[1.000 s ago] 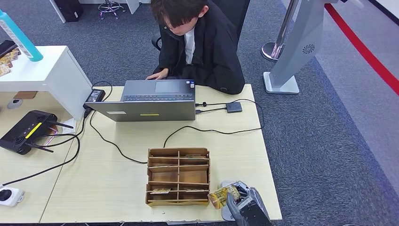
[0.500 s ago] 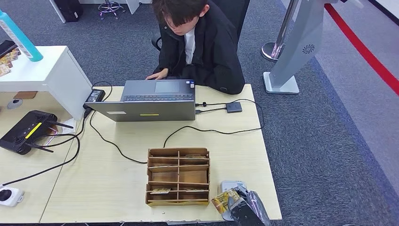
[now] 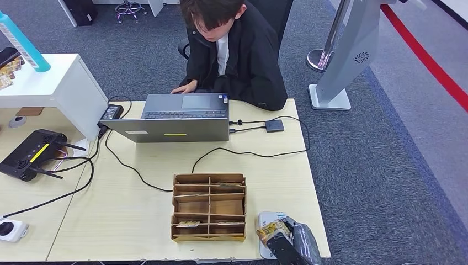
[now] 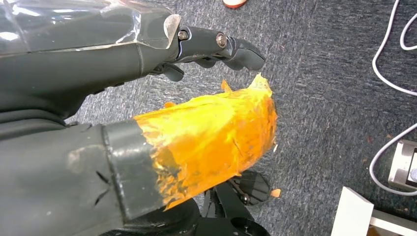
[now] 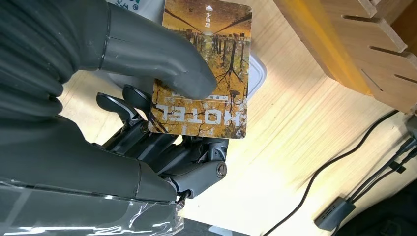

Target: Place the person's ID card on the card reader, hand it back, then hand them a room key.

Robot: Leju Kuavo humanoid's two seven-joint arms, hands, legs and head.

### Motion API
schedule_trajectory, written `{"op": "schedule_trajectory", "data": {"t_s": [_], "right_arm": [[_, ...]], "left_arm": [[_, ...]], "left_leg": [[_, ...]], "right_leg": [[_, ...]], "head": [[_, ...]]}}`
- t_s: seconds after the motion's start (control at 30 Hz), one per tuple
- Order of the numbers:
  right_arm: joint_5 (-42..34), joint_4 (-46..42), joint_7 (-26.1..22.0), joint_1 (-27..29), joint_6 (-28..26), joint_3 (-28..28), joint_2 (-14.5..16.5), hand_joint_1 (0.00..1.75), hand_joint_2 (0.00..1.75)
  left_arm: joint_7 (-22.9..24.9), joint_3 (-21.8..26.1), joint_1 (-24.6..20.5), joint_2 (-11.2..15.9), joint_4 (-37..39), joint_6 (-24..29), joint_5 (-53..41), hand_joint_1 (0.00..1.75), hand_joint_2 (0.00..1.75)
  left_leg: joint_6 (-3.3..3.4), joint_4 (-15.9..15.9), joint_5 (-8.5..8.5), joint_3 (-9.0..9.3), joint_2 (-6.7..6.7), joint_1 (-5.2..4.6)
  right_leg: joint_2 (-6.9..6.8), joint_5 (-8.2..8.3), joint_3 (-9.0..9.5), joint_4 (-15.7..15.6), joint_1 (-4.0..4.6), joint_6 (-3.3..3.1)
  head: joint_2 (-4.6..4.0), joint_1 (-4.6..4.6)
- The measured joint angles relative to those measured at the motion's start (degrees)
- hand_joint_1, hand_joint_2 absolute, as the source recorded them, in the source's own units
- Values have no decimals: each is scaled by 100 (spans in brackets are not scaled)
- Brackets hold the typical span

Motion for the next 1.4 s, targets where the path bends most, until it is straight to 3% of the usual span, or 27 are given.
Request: {"op": "schedule_trajectory", "data": {"t_s": [0.67,1.4], "right_arm": [[1778,104,826,5,-159,-243,181,175,175],[2312,187,1139,-3,-159,-270,229,175,175]], "left_arm": [[16,-2,-6,-26,9,42,-2,0,0],[101,-2,-9,-36,20,69,-8,0,0]], "left_leg": [[0,0,0,2,1,0],[0,0,0,3,1,0]], "right_leg": [[1,0,0,0,0,0],[1,0,1,-1,0,0]], "head": [[0,-2],[0,-2]]}}
